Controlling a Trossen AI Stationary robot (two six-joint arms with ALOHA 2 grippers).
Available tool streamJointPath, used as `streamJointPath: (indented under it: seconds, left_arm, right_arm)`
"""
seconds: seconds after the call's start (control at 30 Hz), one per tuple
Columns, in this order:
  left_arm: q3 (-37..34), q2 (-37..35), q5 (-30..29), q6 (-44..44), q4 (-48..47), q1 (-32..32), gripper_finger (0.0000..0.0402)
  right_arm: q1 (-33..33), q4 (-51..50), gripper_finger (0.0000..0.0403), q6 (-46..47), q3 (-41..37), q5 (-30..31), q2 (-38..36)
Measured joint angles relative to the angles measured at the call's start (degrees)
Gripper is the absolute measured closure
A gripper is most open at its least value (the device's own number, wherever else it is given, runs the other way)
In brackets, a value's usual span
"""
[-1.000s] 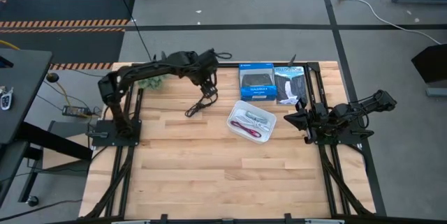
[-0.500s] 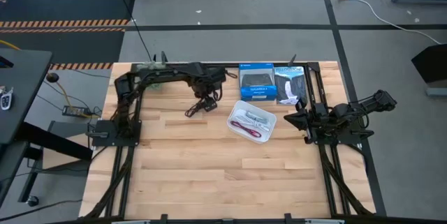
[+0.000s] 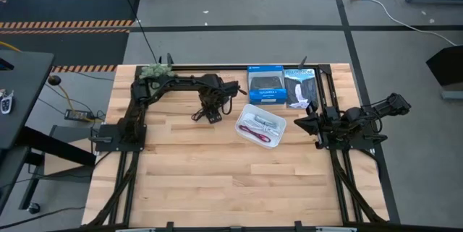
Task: Pick and place USB-C Cables
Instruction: Put the black charger cable into the white bin
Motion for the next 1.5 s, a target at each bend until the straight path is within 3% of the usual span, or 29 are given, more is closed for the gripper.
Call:
streamJointPath:
  seconds: [0.17, 0.43, 0.57, 0.8, 1.1, 1.3, 1.5]
  left_arm:
    - [0.04, 1.37, -1.15, 2.08, -1.62, -0.98, 0.0161]
    - [-0.07, 1.48, -1.98, 3.9, -2.69, -1.62, 0.0258]
    - [-0.09, 1.23, -2.01, 5.19, -3.38, -1.68, 0.0287]
    - [2.71, -1.05, -2.01, 5.56, -5.05, -1.55, 0.0285]
    - [17.21, -1.01, -1.71, 8.73, -6.38, -3.95, 0.0285]
    - [27.08, -1.03, -1.79, 17.16, 0.53, -7.78, 0.0285]
    - [29.9, -1.04, 1.87, 20.93, 13.49, -12.41, 0.0285]
  right_arm:
    - [-0.01, 0.04, 0.0389, 0.0, -0.01, 0.0, 0.0]
    - [-0.02, 0.02, 0.0389, 0.0, 0.0, -0.02, 0.01]
    - [0.0, 0.02, 0.0389, 0.0, -0.02, -0.02, 0.0]
    - [0.0, 0.02, 0.0389, 0.0, -0.02, -0.02, 0.0]
    - [-0.01, 0.02, 0.0389, 0.0, -0.01, -0.02, 0.01]
    - [-0.01, 0.02, 0.0389, -0.01, 0.0, -0.02, 0.01]
    - [0.0, 0.02, 0.0389, 0.0, 0.0, -0.02, 0.0]
